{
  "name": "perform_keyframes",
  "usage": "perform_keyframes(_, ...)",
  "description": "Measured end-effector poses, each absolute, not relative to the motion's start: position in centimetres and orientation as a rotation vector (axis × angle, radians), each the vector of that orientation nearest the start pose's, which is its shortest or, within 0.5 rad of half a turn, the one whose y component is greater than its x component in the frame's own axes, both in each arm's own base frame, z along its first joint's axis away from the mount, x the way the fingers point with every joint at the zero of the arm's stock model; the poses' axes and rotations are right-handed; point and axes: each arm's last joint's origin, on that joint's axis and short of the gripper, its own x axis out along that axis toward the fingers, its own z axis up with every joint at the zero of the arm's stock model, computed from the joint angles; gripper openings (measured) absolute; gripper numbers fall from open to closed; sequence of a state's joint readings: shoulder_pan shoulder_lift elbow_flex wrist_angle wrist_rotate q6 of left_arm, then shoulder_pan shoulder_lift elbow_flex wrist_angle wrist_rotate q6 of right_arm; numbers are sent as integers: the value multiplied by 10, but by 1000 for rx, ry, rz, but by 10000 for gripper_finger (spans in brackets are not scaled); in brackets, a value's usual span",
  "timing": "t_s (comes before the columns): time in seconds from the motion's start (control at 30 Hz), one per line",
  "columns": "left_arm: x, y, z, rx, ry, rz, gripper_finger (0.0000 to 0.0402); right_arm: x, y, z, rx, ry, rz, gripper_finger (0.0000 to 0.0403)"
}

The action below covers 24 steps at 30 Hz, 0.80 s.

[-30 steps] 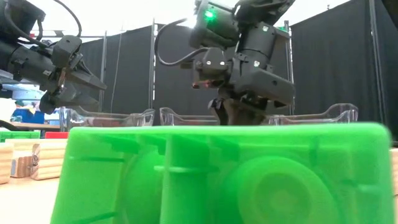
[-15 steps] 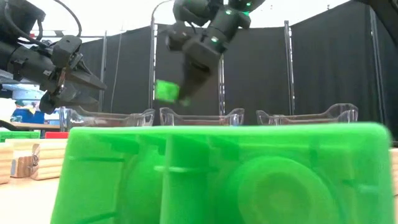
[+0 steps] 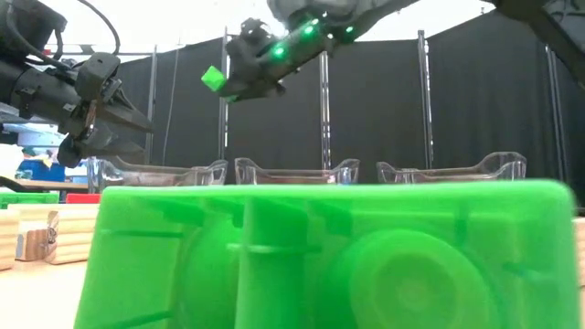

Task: Sort blocks by size
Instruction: Put the small green game piece into the left transparent bin

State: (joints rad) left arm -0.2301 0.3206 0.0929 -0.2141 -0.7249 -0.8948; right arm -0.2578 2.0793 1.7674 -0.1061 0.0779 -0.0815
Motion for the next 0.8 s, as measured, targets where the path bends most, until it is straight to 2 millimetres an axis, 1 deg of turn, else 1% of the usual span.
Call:
perform_keyframes(0.13,104,-5,152,-661,149,622,269,508,-141,268,-33,419,-294,172)
perform_keyframes(0.2,104,-5,152,-666,145,622,269,527,-146,270,-32,391,-303,172)
perform_keyframes(0.27,104,-5,152,-679,140,624,269,539,-155,278,6,347,-317,172)
perform_keyframes(0.3,104,-5,152,-685,139,624,269,543,-162,272,25,341,-325,172)
perform_keyframes(0.33,104,-5,152,-688,140,625,269,541,-171,272,46,292,-336,172)
perform_keyframes(0.43,105,-5,151,-686,148,627,269,533,-192,250,158,341,-369,172)
perform_keyframes(0.47,105,-5,151,-686,149,628,269,530,-197,241,180,397,-376,172)
perform_keyframes(0.5,105,-5,151,-685,151,629,269,530,-199,231,186,436,-372,172)
perform_keyframes(0.57,105,-5,151,-686,149,628,269,531,-199,221,189,484,-348,172)
perform_keyframes(0.6,105,-5,151,-686,149,629,269,532,-199,213,189,507,-344,172)
perform_keyframes(0.73,106,-5,151,-692,148,629,269,539,-196,208,203,482,-304,172)
perform_keyframes(0.8,106,-5,151,-708,143,632,269,540,-195,207,181,481,-274,172)
